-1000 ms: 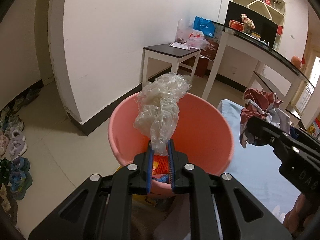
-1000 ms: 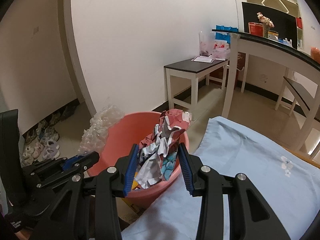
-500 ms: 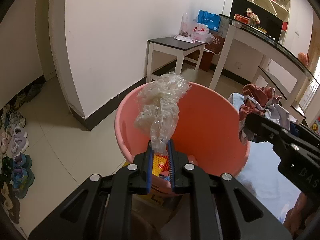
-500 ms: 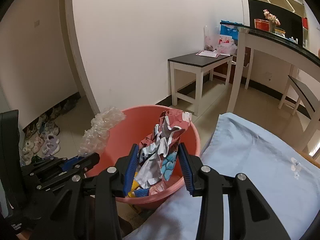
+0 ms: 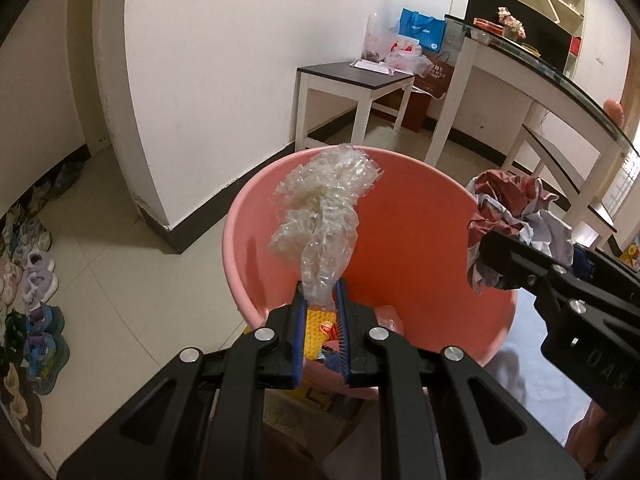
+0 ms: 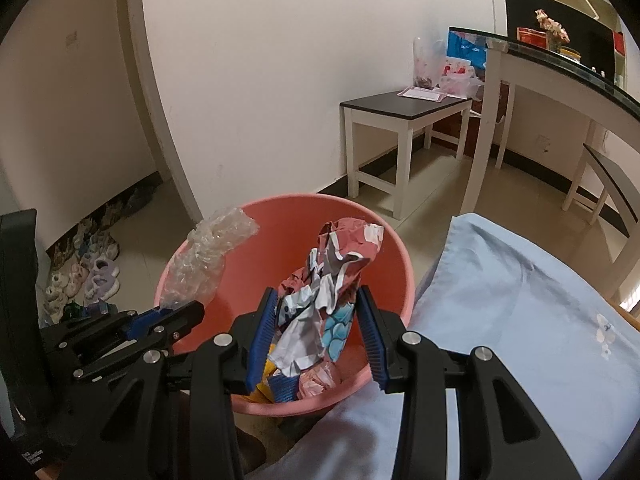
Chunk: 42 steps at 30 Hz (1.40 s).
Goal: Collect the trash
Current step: 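Open both tools inside the bucket to drop the bag and wrapper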
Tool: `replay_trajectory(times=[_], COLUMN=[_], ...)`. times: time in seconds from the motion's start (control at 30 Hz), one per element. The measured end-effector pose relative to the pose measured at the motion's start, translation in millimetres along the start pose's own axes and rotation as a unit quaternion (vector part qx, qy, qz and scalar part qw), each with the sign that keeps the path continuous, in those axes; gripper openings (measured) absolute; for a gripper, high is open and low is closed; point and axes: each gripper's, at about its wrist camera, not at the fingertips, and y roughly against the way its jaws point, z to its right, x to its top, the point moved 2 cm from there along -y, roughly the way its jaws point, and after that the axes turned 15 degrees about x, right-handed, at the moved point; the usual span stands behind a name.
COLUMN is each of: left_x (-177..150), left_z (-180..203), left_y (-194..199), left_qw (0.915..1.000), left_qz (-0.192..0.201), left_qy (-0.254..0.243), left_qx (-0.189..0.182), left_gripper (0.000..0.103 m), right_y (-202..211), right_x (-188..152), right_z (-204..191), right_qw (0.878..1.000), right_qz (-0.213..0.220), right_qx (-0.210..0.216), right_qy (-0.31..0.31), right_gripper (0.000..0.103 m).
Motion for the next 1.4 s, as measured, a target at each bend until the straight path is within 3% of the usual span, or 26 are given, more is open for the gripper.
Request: replay_trajectory(times=[1.0,1.4], left_x=[-3,-6], left_z=[-2,-3], left_y=[-3,22], left_qw=[1.0,0.9996], left_qz=[-0.003,0.029], left_qy=[0.003,0.003], left_qx=[0.007,-0.003], left_gripper=[0.016,0.016], right_y=[-8,12], right_x=[0,-4], right_z=[-1,1], right_qw=[1.0,1.0], right_qz=[-0.001,0.014], right_qx=[0.005,0.006], right_qy=[0.003,-0.005], right_gripper=[0.051,0.053])
